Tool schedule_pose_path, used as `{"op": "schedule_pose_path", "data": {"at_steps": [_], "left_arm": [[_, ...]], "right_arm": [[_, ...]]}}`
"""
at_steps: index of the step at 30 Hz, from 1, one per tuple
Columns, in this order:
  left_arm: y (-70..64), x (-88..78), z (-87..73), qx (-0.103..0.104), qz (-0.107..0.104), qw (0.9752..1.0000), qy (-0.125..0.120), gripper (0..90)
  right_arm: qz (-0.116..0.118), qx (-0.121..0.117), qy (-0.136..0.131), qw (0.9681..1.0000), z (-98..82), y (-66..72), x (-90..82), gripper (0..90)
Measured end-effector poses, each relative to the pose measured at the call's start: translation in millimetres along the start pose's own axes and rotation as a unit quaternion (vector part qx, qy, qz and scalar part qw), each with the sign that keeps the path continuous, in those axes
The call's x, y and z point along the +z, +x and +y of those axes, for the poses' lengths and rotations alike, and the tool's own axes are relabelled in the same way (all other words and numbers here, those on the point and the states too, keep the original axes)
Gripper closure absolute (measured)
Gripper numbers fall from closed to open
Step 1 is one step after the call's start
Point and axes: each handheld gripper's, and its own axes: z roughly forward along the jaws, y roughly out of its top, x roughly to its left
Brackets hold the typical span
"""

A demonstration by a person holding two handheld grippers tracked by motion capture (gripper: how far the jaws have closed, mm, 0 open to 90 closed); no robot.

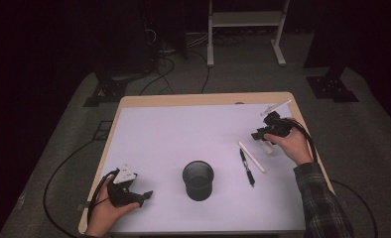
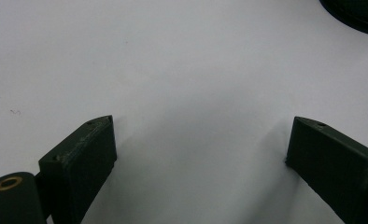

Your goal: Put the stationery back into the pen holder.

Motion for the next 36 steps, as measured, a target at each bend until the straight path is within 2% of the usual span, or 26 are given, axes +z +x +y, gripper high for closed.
{"op": "schedule_pose_path", "data": {"at_steps": [20,30,36], "left_arm": [[0.0,-0.2,0.2,0.000,0.000,1.0000,0.001,7.6],[0.0,-0.2,0.2,0.001,0.000,1.0000,0.001,7.6],[0.1,0.0,0.2,0.000,0.000,1.0000,0.000,7.6]], "right_arm": [[0.018,0.007,-0.065,0.9977,-26.9,14.5,-17.0,70.4],[0.023,0.006,-0.086,0.9960,-32.5,24.2,-21.1,70.5],[0.032,0.007,-0.105,0.9939,-31.9,29.2,-26.8,70.5]]}}
